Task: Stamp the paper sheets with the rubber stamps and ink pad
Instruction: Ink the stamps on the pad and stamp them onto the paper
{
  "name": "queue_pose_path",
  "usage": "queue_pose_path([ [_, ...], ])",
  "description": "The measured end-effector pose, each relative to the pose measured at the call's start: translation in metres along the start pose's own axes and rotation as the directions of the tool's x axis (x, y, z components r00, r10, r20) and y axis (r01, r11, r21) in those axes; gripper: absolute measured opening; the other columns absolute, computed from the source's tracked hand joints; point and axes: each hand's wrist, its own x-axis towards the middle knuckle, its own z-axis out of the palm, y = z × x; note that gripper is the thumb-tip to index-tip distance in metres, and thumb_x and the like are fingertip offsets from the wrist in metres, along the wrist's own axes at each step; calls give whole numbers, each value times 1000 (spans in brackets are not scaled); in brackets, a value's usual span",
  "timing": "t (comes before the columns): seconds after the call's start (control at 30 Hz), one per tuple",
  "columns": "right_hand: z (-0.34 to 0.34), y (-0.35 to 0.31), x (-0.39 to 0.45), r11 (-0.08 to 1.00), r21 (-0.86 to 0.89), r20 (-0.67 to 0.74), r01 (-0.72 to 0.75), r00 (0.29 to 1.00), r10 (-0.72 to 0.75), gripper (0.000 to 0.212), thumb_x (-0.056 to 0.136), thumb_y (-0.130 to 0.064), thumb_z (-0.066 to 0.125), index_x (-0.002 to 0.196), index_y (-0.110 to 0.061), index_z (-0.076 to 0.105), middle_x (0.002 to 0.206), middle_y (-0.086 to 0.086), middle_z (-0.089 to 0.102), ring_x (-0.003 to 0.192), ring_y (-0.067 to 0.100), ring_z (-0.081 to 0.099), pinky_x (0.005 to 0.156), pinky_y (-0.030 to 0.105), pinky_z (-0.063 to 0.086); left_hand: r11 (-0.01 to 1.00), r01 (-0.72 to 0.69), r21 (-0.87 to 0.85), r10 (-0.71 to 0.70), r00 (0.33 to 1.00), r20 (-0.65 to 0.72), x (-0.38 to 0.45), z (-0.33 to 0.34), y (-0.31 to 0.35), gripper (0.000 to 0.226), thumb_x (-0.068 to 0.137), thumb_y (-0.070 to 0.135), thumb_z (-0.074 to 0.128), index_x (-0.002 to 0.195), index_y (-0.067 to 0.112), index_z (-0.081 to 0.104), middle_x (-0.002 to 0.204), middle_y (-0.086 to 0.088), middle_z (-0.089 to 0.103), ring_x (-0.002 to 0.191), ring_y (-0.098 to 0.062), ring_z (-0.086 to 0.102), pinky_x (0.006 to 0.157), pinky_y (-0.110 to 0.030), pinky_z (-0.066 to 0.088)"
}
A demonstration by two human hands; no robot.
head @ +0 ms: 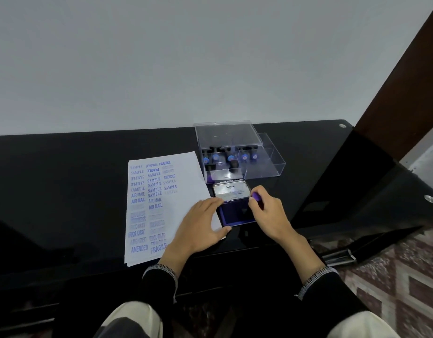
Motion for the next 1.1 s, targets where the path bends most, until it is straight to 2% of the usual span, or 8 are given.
queue_pose_path([
  [0.13, 5, 0, -2, 994, -97, 29, 57, 998, -54, 10, 95, -30, 44, 88, -23, 42, 75, 5, 57, 67, 24, 55, 59, 42, 47, 1000, 7, -17, -7, 1000, 0, 0, -1, 0, 70, 87, 51, 61, 148, 27, 35, 151, 12, 35, 137, -5, 29, 106, -8, 2],
  [0.37, 10, -1, -5, 975, -198, 43, 104, 994, -97, 17, 99, -35, 41, 90, -22, 36, 76, -1, 55, 67, 18, 54, 58, 38, 45, 1000, 12, -27, -12, 1000, 0, 1, -1, -1, 69, 87, 51, 61, 147, 28, 36, 151, 12, 36, 136, -5, 30, 108, -12, 7],
  [0.47, 7, -4, -3, 990, -129, 32, 61, 998, -57, 18, 100, -35, 41, 94, -19, 38, 76, 1, 56, 67, 19, 55, 59, 39, 47, 999, 10, -34, -10, 1000, -1, 0, -1, -1, 69, 87, 51, 62, 147, 27, 37, 150, 12, 38, 135, -6, 32, 110, -15, 12],
  [0.53, 8, -5, -3, 995, -87, 13, 45, 999, -44, 16, 101, -32, 41, 95, -18, 39, 75, 1, 56, 65, 18, 54, 59, 38, 47, 999, 9, -34, -9, 1000, -1, 0, -1, -1, 69, 87, 51, 62, 147, 27, 36, 150, 12, 37, 135, -5, 31, 109, -13, 9],
  [0.73, 17, -2, -5, 990, -130, 30, 58, 998, -54, 15, 101, -30, 41, 91, -20, 35, 73, 3, 54, 63, 22, 53, 57, 43, 47, 999, 12, -35, -13, 1000, -9, 0, 1, -2, 70, 87, 53, 61, 147, 28, 36, 150, 13, 37, 136, -5, 30, 109, -11, 5],
  [0.9, 26, 0, -6, 964, -230, 12, 133, 991, -134, 15, 99, -26, 44, 90, -20, 33, 77, 2, 54, 65, 19, 53, 54, 37, 46, 999, 5, -44, -5, 1000, -14, 0, 1, -1, 70, 87, 52, 62, 147, 27, 36, 150, 12, 37, 135, -6, 31, 113, -17, 12],
  [1.0, 28, 0, -6, 936, -307, -2, 170, 984, -180, 15, 98, -24, 45, 92, -19, 33, 78, 0, 51, 64, 16, 49, 52, 27, 38, 999, 1, -44, -2, 1000, -21, 0, 2, -2, 70, 87, 52, 62, 147, 27, 36, 150, 13, 37, 135, -5, 31, 112, -16, 10],
  [1.1, 31, 1, -9, 869, -448, -4, 211, 971, -238, 12, 98, -23, 47, 99, -14, 39, 80, 2, 50, 66, 16, 47, 55, 25, 36, 999, -3, -47, 1, 999, -35, 0, 2, -2, 70, 87, 52, 62, 147, 26, 37, 150, 13, 37, 135, -5, 31, 111, -13, 8],
])
